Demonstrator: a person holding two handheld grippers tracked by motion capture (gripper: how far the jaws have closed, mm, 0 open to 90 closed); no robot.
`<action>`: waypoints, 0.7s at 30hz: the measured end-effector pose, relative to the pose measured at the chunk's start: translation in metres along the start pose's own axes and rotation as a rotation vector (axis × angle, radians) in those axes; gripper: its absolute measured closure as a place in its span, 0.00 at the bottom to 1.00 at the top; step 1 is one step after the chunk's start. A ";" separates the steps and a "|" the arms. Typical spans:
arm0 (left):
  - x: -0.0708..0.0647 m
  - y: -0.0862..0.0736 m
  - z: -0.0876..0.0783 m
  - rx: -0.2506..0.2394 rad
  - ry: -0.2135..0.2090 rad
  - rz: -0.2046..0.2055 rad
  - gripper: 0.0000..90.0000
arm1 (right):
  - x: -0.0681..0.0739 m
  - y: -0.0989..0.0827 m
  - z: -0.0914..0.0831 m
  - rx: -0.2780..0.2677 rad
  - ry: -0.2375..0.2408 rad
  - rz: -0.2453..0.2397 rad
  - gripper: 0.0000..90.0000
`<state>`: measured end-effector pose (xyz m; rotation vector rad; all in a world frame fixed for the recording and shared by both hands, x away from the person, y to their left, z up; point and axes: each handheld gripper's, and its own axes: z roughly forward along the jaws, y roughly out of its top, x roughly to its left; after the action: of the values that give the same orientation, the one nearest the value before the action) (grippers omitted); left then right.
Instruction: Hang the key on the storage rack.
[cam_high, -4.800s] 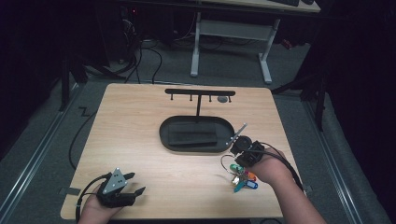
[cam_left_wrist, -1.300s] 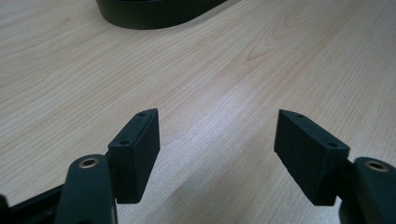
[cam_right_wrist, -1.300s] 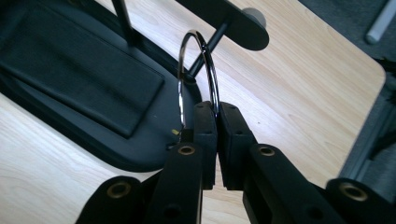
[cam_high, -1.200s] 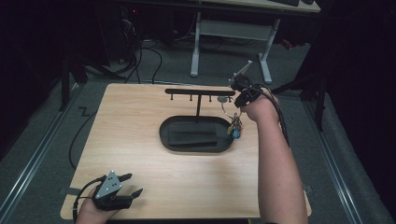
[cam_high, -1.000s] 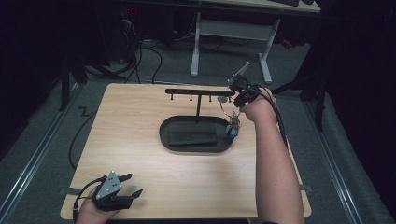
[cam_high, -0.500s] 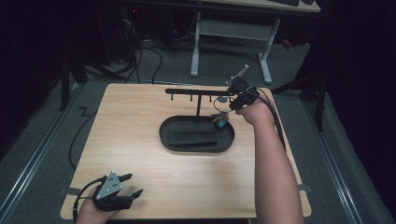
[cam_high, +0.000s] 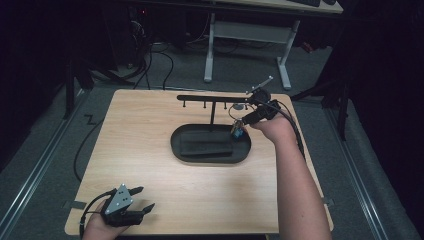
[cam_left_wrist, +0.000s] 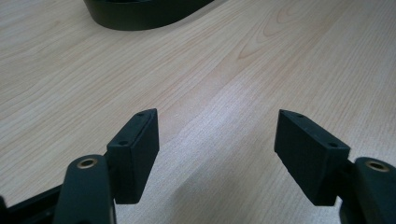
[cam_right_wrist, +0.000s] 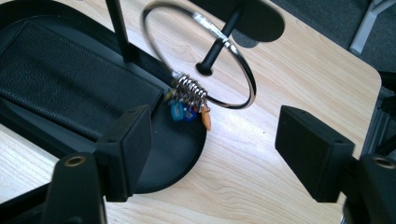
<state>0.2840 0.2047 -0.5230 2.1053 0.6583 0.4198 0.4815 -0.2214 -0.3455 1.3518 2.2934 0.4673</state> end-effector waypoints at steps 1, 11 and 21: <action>0.000 0.000 0.000 -0.002 -0.001 0.000 0.35 | 0.001 -0.002 0.000 -0.010 0.003 0.004 0.27; -0.003 0.001 0.002 0.009 -0.011 0.014 0.35 | 0.006 -0.025 -0.007 -0.106 0.031 0.089 0.18; -0.003 0.001 0.001 -0.003 -0.011 0.016 0.35 | 0.014 -0.088 -0.014 -0.238 0.036 0.169 0.12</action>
<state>0.2824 0.2012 -0.5227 2.1103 0.6342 0.4173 0.4033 -0.2509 -0.3802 1.4304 2.0816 0.7977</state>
